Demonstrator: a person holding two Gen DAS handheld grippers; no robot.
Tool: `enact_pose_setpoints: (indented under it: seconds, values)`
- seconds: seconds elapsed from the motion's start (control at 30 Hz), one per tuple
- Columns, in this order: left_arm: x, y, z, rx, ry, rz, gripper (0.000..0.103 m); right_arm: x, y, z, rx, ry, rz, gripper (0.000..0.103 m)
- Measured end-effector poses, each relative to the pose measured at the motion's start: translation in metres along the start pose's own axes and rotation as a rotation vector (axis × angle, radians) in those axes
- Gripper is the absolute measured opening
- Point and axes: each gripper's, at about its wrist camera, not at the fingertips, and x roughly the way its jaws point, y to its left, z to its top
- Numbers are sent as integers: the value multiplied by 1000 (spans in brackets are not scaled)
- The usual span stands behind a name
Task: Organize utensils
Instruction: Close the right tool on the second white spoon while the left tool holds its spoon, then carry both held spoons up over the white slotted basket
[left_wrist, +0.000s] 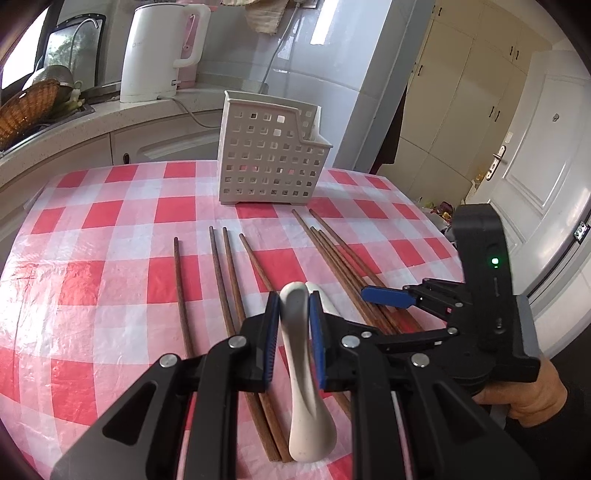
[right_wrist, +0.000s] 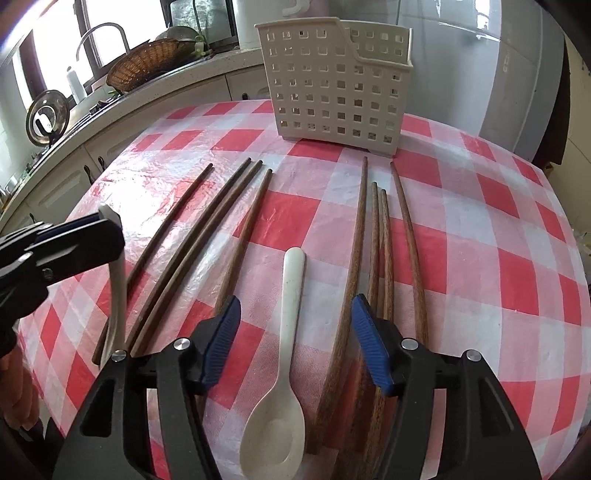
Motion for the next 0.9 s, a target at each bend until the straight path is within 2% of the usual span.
enact_pose_setpoints:
  seconds: [0.03,0.1,0.17,0.2,0.33,0.53,0.9]
  values:
    - [1,1,0,-2,3,3,16,4,1,1,-9,2,-13,60]
    - [3,3,-1,-12,10,6,16,10,3,5,-31,9,-50,57]
    - [3,2,-2,-12,9,3,16,16,4,8,-49,20,-55,42]
    - [3,1,-2,-10,7,0,16,17,4,9,-59,15,-53,40]
    - [1,-3,-2,1,1,-6,16,18,12,12,-101,25,-45,13]
    - [-2,-2,-2,-2,-4,-5,16,4,9,7,-79,-1,-29,6]
    - [-11,-6,0,8,-23,-15,16,-55,-9,1,24,-125,20,5]
